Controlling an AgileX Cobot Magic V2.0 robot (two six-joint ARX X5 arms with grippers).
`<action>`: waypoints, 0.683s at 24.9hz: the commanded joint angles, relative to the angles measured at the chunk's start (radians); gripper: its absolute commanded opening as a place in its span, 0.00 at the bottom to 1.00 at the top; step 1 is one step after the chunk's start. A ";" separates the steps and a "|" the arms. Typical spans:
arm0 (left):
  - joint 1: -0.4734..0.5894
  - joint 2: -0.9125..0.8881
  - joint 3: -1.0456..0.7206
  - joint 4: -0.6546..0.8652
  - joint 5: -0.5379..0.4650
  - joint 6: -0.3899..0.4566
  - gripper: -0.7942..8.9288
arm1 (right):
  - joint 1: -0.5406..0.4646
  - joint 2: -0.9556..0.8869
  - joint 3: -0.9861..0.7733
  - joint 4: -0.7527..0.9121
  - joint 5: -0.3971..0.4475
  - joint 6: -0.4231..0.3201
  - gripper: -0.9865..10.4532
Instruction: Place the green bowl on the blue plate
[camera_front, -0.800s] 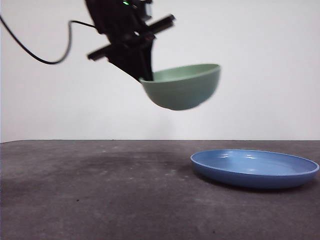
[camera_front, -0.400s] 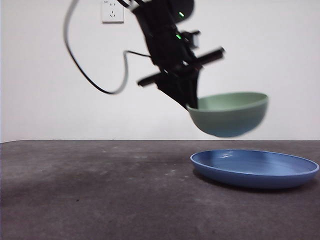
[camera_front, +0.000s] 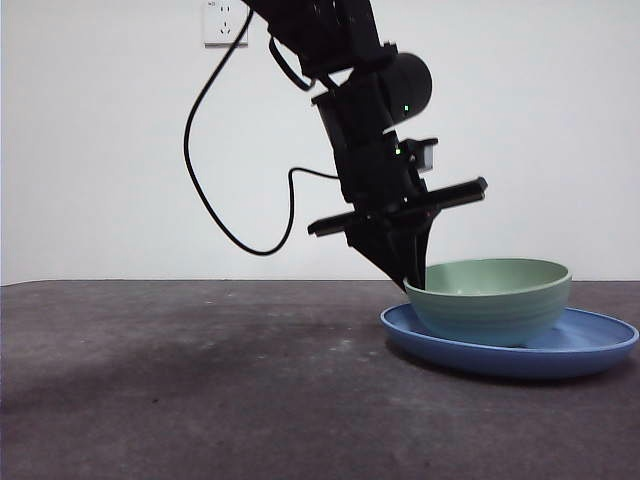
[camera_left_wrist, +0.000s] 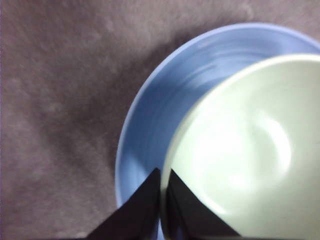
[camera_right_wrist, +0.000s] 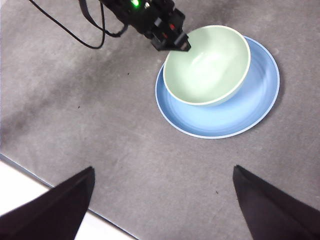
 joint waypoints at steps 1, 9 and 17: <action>-0.016 0.033 0.040 0.000 -0.003 -0.004 0.09 | 0.004 0.003 0.021 0.004 0.002 0.010 0.47; -0.024 0.031 0.040 -0.033 -0.003 -0.003 0.28 | 0.004 0.003 0.021 0.004 0.005 0.010 0.47; 0.005 -0.106 0.041 -0.049 -0.003 -0.003 0.37 | 0.004 0.003 0.021 0.005 0.006 0.010 0.47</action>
